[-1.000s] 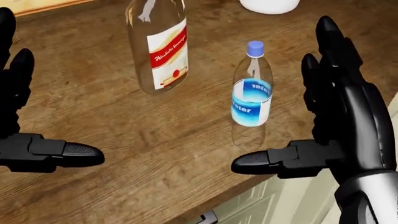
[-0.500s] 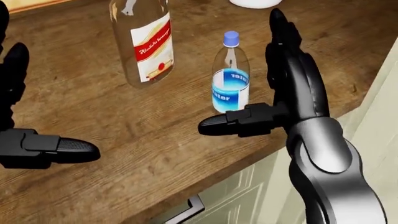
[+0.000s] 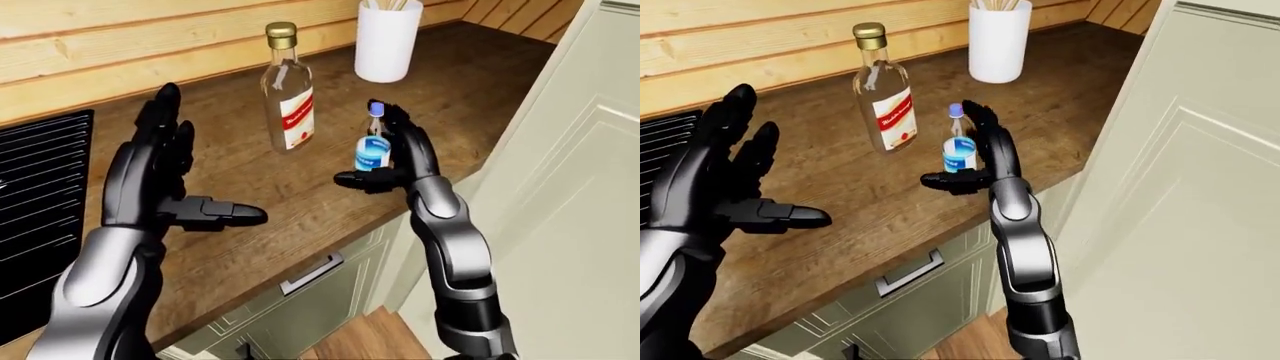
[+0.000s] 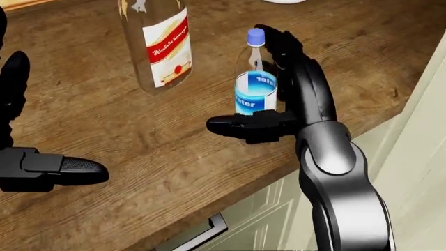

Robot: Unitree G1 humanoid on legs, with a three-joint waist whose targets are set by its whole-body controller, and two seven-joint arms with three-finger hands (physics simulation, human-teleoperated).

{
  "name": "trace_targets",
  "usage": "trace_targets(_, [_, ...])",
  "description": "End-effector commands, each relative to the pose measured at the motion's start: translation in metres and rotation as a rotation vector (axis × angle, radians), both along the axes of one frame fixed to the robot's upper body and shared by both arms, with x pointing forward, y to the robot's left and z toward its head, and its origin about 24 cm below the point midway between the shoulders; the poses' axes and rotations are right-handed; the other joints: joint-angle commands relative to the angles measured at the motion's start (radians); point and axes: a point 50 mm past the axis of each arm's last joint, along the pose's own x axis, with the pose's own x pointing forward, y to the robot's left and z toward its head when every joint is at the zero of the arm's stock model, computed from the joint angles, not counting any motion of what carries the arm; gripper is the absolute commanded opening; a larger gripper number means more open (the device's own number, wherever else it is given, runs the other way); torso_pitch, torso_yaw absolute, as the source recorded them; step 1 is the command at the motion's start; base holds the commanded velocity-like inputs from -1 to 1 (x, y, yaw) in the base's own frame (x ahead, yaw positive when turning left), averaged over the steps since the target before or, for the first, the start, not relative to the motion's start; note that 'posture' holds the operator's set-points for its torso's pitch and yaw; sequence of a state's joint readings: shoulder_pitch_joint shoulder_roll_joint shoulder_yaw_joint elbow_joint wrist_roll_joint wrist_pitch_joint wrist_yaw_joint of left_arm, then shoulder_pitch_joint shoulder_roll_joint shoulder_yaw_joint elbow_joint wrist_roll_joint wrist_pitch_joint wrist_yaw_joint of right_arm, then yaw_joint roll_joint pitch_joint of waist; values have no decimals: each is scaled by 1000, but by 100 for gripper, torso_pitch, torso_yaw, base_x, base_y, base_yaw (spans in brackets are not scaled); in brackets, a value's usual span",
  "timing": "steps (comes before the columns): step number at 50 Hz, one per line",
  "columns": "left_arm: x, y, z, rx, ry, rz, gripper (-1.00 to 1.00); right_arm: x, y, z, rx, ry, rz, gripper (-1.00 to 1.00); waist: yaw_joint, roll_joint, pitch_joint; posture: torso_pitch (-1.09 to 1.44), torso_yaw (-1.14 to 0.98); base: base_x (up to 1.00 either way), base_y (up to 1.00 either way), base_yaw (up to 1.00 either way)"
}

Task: Move the drinks to the dining counter.

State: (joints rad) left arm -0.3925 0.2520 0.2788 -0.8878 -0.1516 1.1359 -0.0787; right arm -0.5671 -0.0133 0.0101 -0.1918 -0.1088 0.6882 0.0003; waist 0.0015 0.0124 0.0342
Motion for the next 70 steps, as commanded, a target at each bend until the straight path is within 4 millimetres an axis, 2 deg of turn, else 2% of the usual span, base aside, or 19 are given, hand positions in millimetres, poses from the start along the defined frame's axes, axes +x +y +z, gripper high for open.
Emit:
trace_targets(1, [-4, -1, 12, 14, -75, 0, 100, -3, 2, 21, 6, -107, 10, 4, -1, 3, -24, 0, 0, 0, 0, 0])
trace_targets(3, [-4, -2, 13, 15, -76, -1, 100, -3, 3, 20, 3, -106, 12, -12, 0, 3, -23, 0, 0, 0, 0, 0])
trace_targets(5, [-4, -2, 14, 17, -76, -2, 100, -3, 2, 18, 0, -104, 11, -40, -1, 3, -23, 0, 0, 0, 0, 0])
trace_targets(6, [-3, -2, 14, 17, -76, -3, 100, -2, 1, 17, -2, -104, 7, -47, -1, 3, -23, 0, 0, 0, 0, 0])
trace_targets(7, [-3, -3, 14, 17, -76, -4, 100, -3, -1, 17, -2, -105, 2, -100, -1, 3, -23, 0, 0, 0, 0, 0])
trace_targets(12, [-1, -7, 16, 21, -77, -10, 100, -10, -5, 23, 7, -119, 1, -100, 2, 0, -25, 0, 0, 0, 0, 0])
trace_targets(21, [15, -18, 32, 32, -103, 9, 100, -31, -17, 37, 38, -164, -17, -100, 4, -5, -21, 0, 0, 0, 0, 0])
trace_targets(27, [37, -27, 43, 29, -79, 29, 100, -42, -18, 52, 39, -200, -13, -100, 6, -9, -18, 0, 0, 0, 0, 0])
trace_targets(33, [65, -33, 43, 56, -67, 105, 100, -51, -15, 65, 40, -226, 1, -100, 7, -12, -13, 0, 0, 0, 0, 0])
trace_targets(36, [74, -45, 46, 72, -78, 100, 100, -55, -13, 72, 39, -240, 7, -100, 7, -14, -15, 0, 0, 0, 0, 0])
trace_targets(42, [98, -56, 54, 73, -77, 116, 100, -58, -12, 75, 39, -249, 14, -100, 7, -19, -14, 0, 0, 0, 0, 0])
trace_targets(47, [125, -64, 50, 62, -30, 106, 100, -57, -13, 74, 41, -248, 13, -100, 6, -19, -18, 0, 0, 0, 0, 0])
trace_targets(52, [151, -61, 39, 28, 3, 140, 100, -56, -13, 72, 42, -246, 15, -100, 6, -19, -24, 0, 0, 0, 0, 0])
trace_targets(65, [165, -79, 27, 40, 35, 117, 100, -55, -11, 71, 48, -244, 15, -100, 2, -20, -31, 0, 0, 0, 0, 0])
trace_targets(70, [173, -77, 22, 42, 54, 137, 100, -54, -11, 71, 49, -244, 16, -100, 2, -19, -33, 0, 0, 0, 0, 0])
